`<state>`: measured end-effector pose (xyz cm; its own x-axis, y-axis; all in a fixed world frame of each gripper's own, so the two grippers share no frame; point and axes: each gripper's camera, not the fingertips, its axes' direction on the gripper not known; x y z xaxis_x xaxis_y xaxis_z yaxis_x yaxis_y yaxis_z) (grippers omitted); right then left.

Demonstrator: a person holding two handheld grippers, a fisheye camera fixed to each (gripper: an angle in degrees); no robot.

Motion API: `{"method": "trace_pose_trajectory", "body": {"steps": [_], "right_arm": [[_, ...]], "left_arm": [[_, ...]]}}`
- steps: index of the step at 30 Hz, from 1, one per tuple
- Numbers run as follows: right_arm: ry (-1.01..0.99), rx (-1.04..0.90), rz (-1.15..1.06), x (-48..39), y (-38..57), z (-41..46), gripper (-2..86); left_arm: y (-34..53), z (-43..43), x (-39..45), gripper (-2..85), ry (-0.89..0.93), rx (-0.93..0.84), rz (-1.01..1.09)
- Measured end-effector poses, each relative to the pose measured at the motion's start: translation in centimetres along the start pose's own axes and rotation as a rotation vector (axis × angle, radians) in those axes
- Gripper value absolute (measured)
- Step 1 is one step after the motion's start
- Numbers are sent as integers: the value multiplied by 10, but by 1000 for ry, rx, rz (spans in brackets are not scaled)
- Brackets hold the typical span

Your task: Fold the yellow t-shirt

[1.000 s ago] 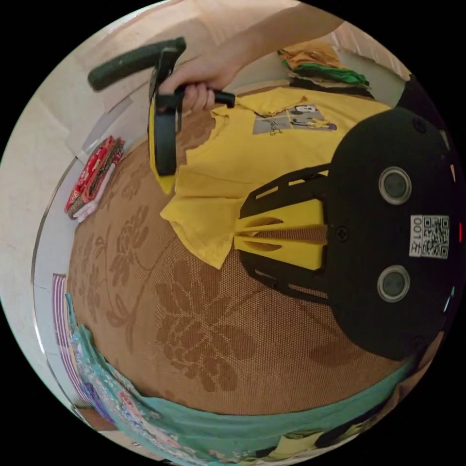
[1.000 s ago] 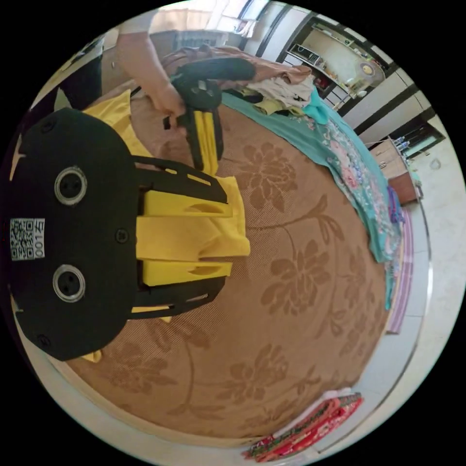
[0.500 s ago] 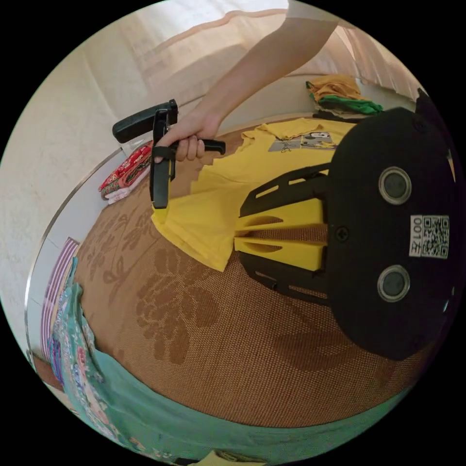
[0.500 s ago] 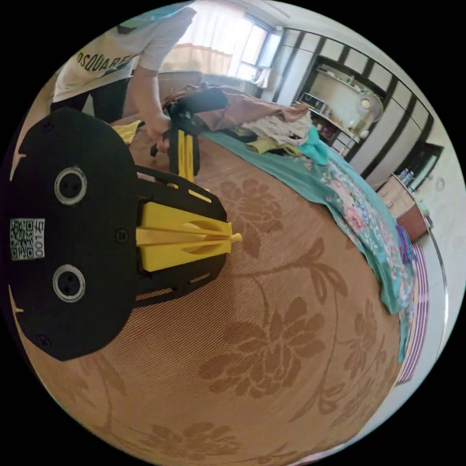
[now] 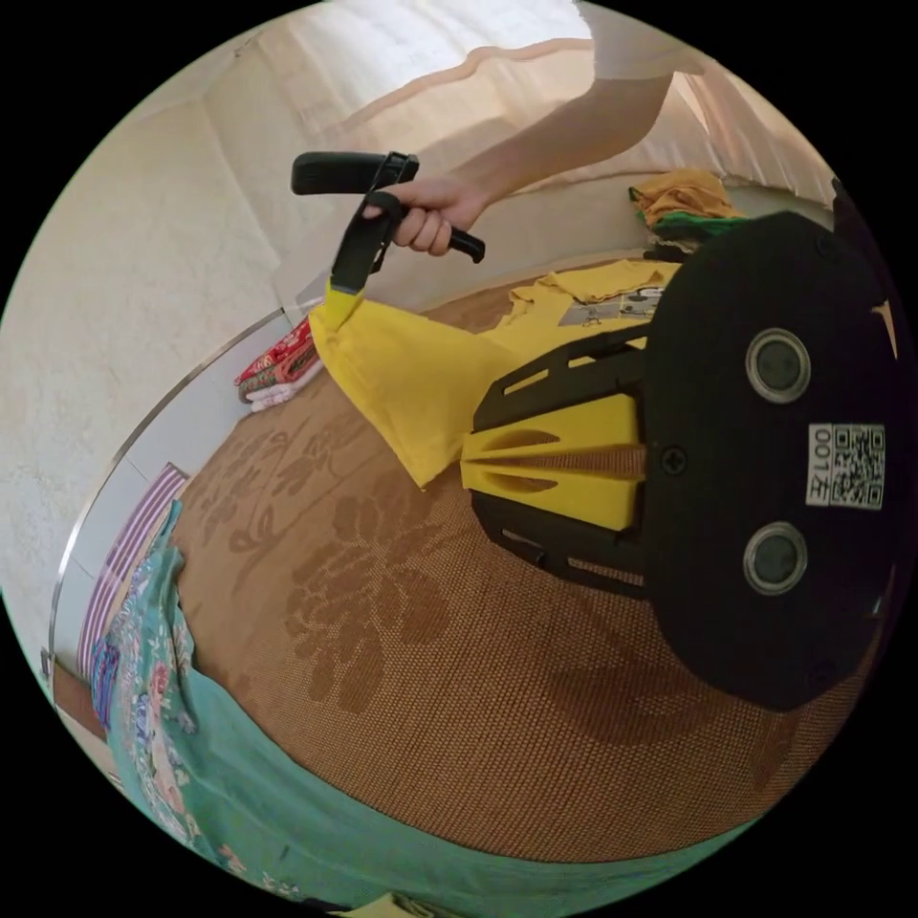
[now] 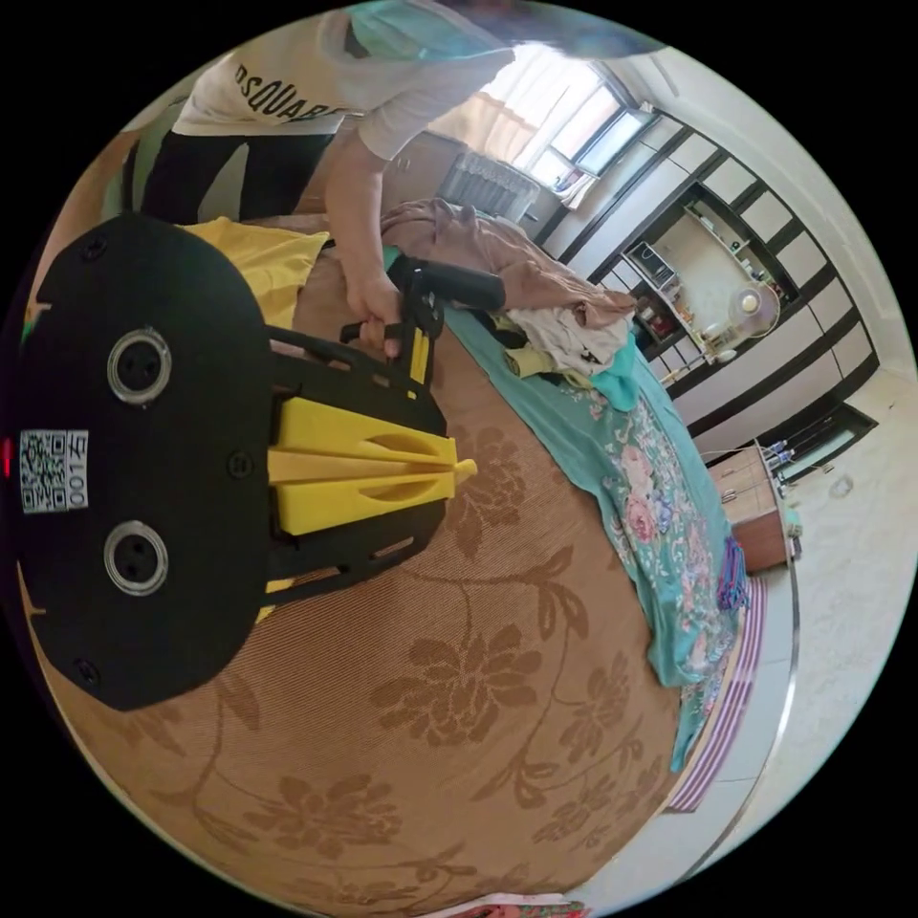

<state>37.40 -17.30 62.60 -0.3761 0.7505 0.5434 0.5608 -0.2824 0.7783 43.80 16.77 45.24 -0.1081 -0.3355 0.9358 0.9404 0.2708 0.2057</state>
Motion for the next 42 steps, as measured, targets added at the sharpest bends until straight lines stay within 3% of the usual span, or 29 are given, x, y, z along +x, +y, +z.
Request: {"method": "trace_pose_trajectory", "body": {"steps": [6,15,21,27,31,34,37,42], "right_arm": [[-29,47,-81,-12,13,-26,11],[68,-48,-127,-40,96,-42,29],[65,-398,-56,-38,165,7,69],[145,-126,117,-6,176,-38,74],[198,-37,241,40,161,-46,86],[179,1,302,68,152,-38,96],[109,41,370,92,149,-27,93],[51,56,401,115,156,-16,77]], "left_arm": [[8,1,5,51,99,-41,57],[42,-13,37,87,44,-113,238],[56,-2,62,92,-8,-207,339],[27,24,102,117,-14,-248,536],[6,63,130,118,101,-411,694],[6,84,150,74,76,-527,791],[18,76,169,14,33,-511,881],[49,40,198,1,-24,-412,1018]]}}
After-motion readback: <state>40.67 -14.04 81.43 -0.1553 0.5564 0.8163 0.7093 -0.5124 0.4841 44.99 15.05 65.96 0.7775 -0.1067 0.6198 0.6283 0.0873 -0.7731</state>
